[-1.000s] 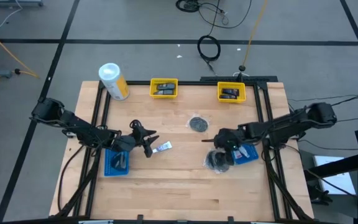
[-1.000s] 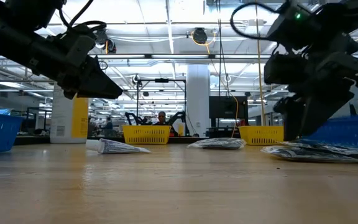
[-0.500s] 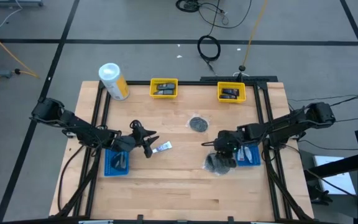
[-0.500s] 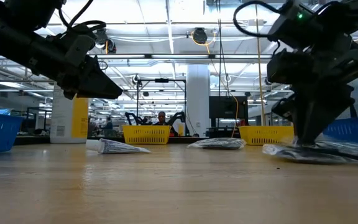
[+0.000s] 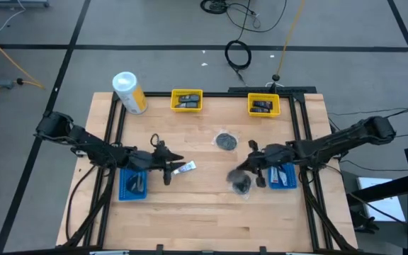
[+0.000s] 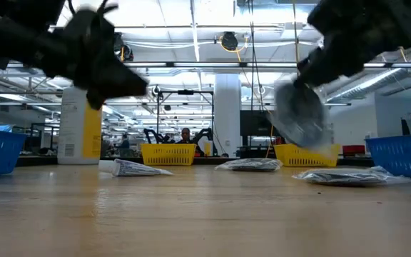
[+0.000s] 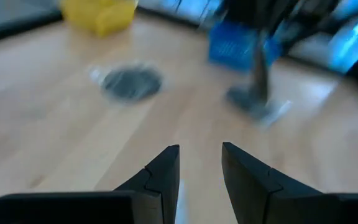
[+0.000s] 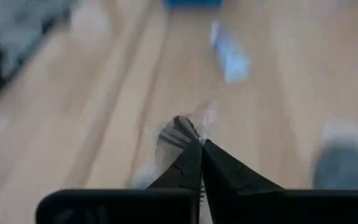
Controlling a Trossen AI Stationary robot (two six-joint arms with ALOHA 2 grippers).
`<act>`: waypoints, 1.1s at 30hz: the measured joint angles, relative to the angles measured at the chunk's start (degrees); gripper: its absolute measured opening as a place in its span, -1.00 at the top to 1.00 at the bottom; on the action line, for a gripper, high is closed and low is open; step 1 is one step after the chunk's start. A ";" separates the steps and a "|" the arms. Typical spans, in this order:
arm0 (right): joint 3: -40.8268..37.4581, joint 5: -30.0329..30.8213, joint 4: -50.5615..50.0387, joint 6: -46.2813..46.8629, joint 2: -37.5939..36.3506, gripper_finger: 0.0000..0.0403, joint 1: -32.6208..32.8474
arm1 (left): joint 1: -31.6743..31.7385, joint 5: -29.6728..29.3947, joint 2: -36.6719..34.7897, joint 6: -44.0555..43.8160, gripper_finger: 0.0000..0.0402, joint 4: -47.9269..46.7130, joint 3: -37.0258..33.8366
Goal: Pick & Place Travel size toiletries
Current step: Put the black hairbrush into the left blue bin
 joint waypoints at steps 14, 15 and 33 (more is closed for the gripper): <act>-8.41 10.41 49.24 -7.14 12.55 1.00 4.81 | -0.14 13.24 10.62 28.14 -0.33 14.75 11.78; -8.22 11.84 49.24 -7.34 13.27 1.00 4.78 | -0.16 12.23 12.42 28.30 -0.42 13.42 13.70; -7.50 17.96 50.95 -9.23 17.32 1.00 5.60 | 0.68 0.93 29.32 19.57 -0.26 -4.45 34.52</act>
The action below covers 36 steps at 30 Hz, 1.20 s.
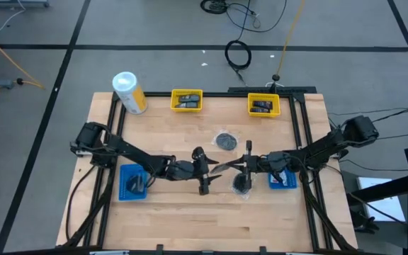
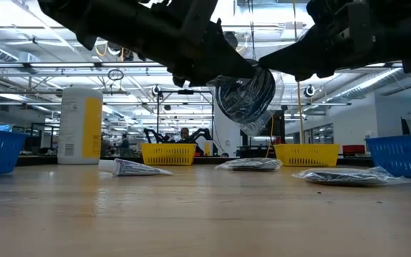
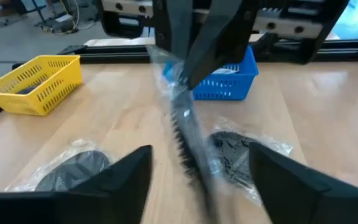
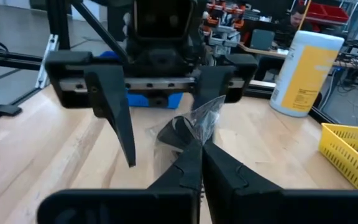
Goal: Pick & Place Travel size toiletries
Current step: Put the black hairbrush into the left blue bin
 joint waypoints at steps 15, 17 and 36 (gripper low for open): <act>-0.01 -1.41 -1.20 -2.28 -4.48 0.32 2.35 | 0.94 7.38 -1.51 1.02 0.83 -6.93 0.01; 0.00 -1.53 -2.79 -4.50 -7.49 0.21 4.42 | -0.38 7.27 -3.70 3.13 0.80 -10.71 -0.01; -0.01 -1.45 -8.50 -4.68 -10.29 0.15 8.45 | -23.24 11.75 -26.05 -81.56 0.91 -110.18 17.50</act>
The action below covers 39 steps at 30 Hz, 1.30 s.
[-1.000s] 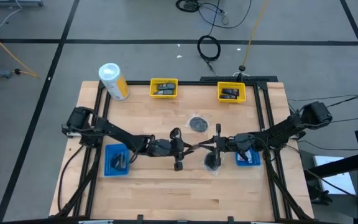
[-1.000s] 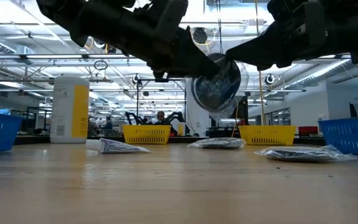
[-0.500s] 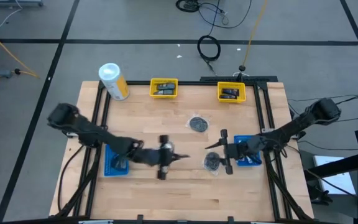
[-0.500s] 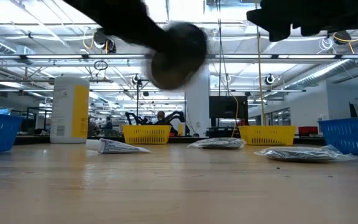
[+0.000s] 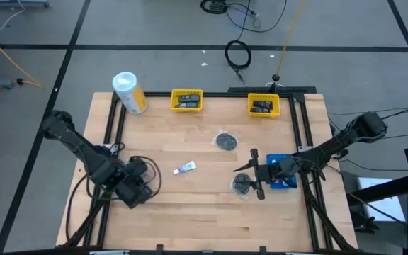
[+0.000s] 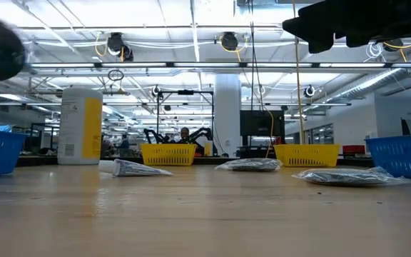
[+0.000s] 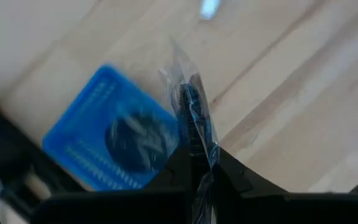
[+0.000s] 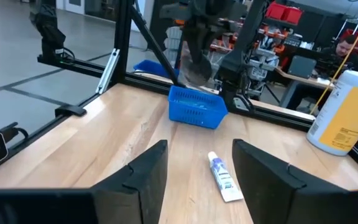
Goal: Pick & Place Travel size toiletries
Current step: Put the black hairbrush into the left blue bin
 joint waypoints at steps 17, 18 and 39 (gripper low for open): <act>0.00 0.00 -0.12 0.03 -0.01 0.15 -0.02 | 4.42 10.58 0.05 -18.85 0.57 1.56 -18.08; 0.00 0.00 -0.15 0.03 0.00 0.15 -0.02 | 5.04 10.38 0.04 -17.40 0.53 1.71 -18.08; -0.02 -4.62 -2.62 -1.35 0.00 0.15 -0.02 | 8.60 -42.41 0.60 45.64 -0.22 53.29 -20.84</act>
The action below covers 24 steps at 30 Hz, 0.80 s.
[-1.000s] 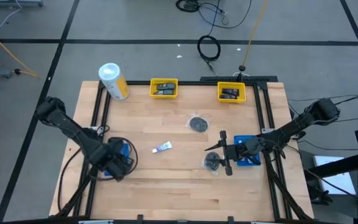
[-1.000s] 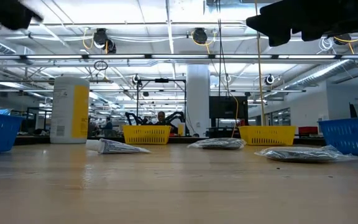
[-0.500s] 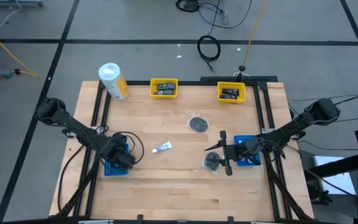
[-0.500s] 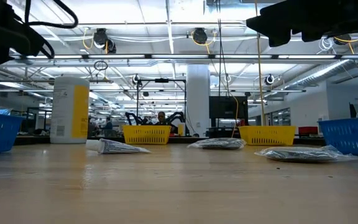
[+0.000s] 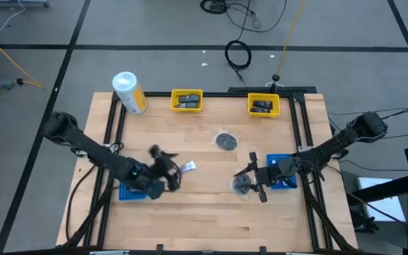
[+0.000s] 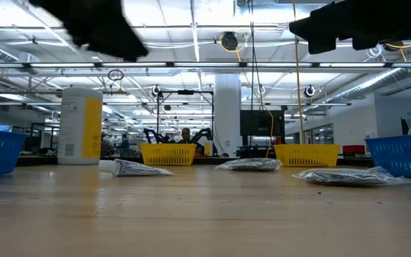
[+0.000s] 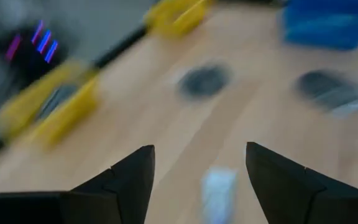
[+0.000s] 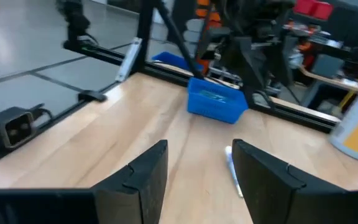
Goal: Pick & Place Travel size toiletries
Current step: Put the black hairbrush into the left blue bin
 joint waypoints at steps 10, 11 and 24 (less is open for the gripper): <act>-0.04 0.05 -4.45 1.10 0.24 0.16 -0.03 | 5.31 12.52 17.35 36.83 -0.20 56.01 -5.11; -0.04 0.06 -5.34 1.92 0.56 0.16 -0.04 | 6.05 13.82 19.18 35.94 -0.20 58.28 -5.07; -0.07 1.37 -23.42 21.19 3.26 -0.18 -9.17 | 10.60 23.17 30.95 30.89 -0.20 67.35 -3.99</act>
